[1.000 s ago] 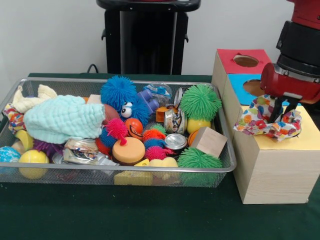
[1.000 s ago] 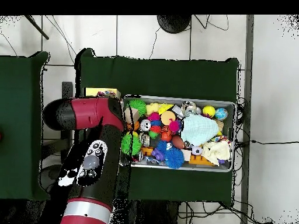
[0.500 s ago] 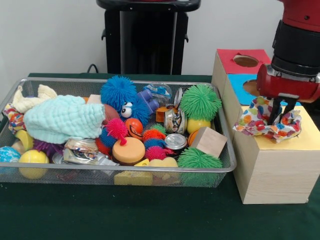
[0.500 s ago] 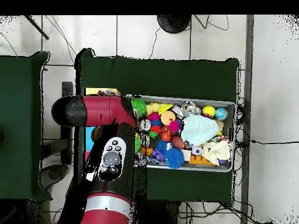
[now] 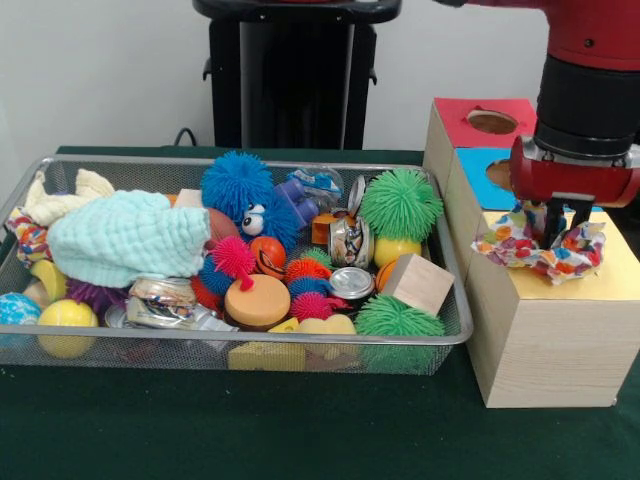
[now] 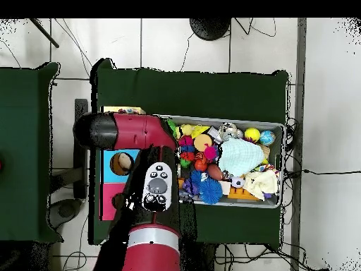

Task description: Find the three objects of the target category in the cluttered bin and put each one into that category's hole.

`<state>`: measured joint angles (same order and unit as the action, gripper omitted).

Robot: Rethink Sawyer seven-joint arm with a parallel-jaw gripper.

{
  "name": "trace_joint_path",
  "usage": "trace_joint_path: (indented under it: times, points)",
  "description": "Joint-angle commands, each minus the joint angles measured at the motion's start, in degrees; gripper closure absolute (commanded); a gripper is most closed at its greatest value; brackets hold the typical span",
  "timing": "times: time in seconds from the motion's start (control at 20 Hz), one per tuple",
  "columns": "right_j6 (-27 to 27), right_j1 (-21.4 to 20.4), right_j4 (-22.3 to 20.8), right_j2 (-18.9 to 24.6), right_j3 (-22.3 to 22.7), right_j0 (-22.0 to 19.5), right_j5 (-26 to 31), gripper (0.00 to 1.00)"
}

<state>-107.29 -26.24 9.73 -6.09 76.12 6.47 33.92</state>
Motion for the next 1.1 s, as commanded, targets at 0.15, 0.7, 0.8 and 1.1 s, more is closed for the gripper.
trace_joint_path:
  times: [0.15, 0.7, 0.8, 1.1]
  points:
    - [-1.6, 10.6, -0.3, 13.7, 10.6, -3.9, -3.0, 1.0]
    - [-2.8, 12.4, -2.4, 14.4, 10.3, -4.8, -5.6, 1.0]
    - [-2.7, 12.3, -2.6, 14.3, 10.2, -4.8, -5.3, 1.0]
    - [-3.6, 11.6, -3.0, 13.4, 10.9, -4.4, -6.4, 1.0]
